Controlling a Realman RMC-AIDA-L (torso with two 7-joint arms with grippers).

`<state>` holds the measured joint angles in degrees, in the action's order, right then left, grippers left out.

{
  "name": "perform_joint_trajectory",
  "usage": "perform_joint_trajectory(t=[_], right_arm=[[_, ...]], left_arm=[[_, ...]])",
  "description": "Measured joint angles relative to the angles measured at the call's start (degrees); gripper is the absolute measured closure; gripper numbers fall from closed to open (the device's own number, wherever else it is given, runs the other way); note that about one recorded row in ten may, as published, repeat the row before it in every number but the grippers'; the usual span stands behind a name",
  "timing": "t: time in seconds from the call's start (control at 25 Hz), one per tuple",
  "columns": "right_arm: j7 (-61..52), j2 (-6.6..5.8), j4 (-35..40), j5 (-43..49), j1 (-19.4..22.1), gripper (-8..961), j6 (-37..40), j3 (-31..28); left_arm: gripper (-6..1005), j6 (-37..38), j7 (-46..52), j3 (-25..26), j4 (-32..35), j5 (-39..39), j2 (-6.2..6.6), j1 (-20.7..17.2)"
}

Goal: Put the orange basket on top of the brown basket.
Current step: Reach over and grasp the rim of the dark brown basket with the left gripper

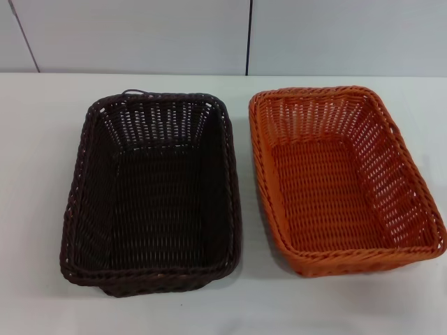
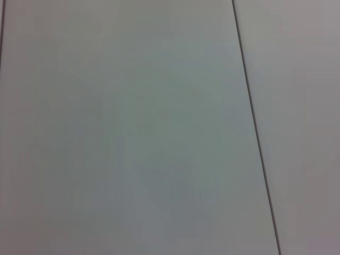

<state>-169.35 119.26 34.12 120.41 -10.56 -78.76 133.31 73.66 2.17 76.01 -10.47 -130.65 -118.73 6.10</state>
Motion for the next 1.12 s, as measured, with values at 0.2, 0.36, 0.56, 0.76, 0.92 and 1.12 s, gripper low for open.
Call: perform_joint_trajectory(t=[0.2,0.36,0.56,0.76,0.92,1.12], right_arm=[[0.0,0.00,0.2,0.0,0.0,129,0.0,0.0],[0.0,0.00,0.3,0.0,0.2,130,0.0,0.1],[0.1,-0.11,0.5,0.0,0.0,131,-0.1,0.1],[0.1,-0.21,0.6,0.0,-0.3,133,-0.1,0.1],[0.1,-0.20,0.6,0.0,-0.4,134,0.1,0.0],[0.1,-0.28,0.5,-0.2,-0.8,136,0.4,0.0]], left_arm=[[199,0.1,0.1,0.0,-0.6,-0.1,0.00,-0.1],[200,1.3,1.1,-3.4,-2.1,-0.3,0.46,-0.3],[201,-2.0,1.7,-7.2,-7.5,-0.9,2.53,-1.0],[202,-28.4,1.0,-5.5,-35.2,-10.1,10.56,-7.5],[203,-52.1,0.7,1.9,-55.8,-19.1,11.56,-12.9],[204,-78.3,-0.5,8.0,-75.0,-26.6,9.01,-15.9]])
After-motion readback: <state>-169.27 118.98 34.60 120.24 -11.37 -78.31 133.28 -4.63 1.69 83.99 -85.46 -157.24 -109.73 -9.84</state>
